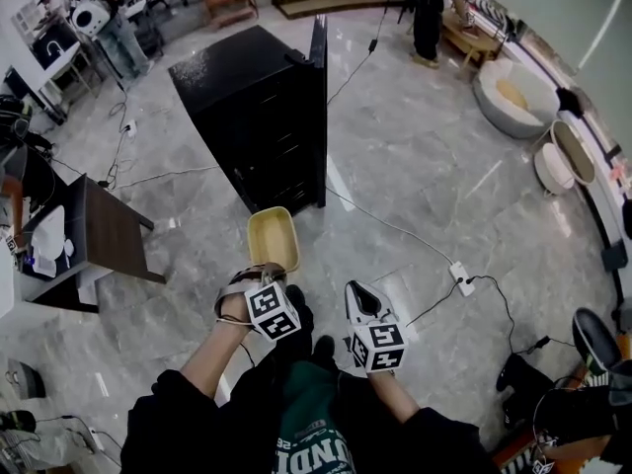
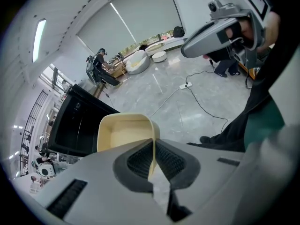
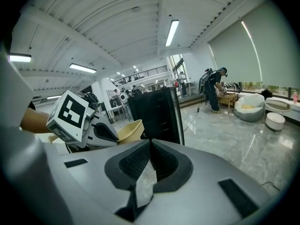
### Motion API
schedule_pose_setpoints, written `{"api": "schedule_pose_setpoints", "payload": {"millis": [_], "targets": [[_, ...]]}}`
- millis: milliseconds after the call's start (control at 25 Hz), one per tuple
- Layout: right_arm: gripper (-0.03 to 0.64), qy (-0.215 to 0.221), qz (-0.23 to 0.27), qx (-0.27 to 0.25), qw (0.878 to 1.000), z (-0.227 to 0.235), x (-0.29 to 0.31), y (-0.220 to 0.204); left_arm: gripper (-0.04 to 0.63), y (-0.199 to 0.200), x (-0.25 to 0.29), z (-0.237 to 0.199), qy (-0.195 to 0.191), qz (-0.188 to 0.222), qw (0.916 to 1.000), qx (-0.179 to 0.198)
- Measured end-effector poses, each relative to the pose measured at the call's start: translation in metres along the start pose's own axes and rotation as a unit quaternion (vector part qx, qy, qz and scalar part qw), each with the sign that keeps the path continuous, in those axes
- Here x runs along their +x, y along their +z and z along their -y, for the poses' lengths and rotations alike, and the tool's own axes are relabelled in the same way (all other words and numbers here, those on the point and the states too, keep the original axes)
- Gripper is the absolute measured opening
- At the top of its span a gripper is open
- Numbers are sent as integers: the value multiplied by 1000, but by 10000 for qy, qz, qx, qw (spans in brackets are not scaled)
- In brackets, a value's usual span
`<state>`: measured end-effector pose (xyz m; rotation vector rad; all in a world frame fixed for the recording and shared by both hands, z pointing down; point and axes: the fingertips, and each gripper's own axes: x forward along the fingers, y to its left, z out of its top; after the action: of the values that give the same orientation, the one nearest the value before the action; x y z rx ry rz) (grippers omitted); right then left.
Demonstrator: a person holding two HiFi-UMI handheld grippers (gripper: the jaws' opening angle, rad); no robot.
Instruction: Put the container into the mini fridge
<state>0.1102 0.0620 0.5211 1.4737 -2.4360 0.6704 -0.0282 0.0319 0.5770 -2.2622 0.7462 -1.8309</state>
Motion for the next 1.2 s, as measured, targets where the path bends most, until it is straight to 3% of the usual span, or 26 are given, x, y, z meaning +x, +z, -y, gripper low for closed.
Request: {"api": "schedule_pose_setpoints", "payload": {"millis": [280, 600, 920, 1200], "targets": [[35, -151, 0, -117, 9998, 27, 36, 21, 20, 14, 36, -42, -30, 137, 9999, 9], [35, -225, -111, -212, 9995, 63, 120, 65, 20, 26, 90, -126, -58, 236, 9997, -49], [35, -49, -101, -320, 9994, 69, 229, 123, 20, 17, 129, -223, -77, 167, 9998, -85], [35, 126, -137, -436, 9989, 69, 280, 147, 20, 6, 148, -267, -58, 74, 9993, -374]]}}
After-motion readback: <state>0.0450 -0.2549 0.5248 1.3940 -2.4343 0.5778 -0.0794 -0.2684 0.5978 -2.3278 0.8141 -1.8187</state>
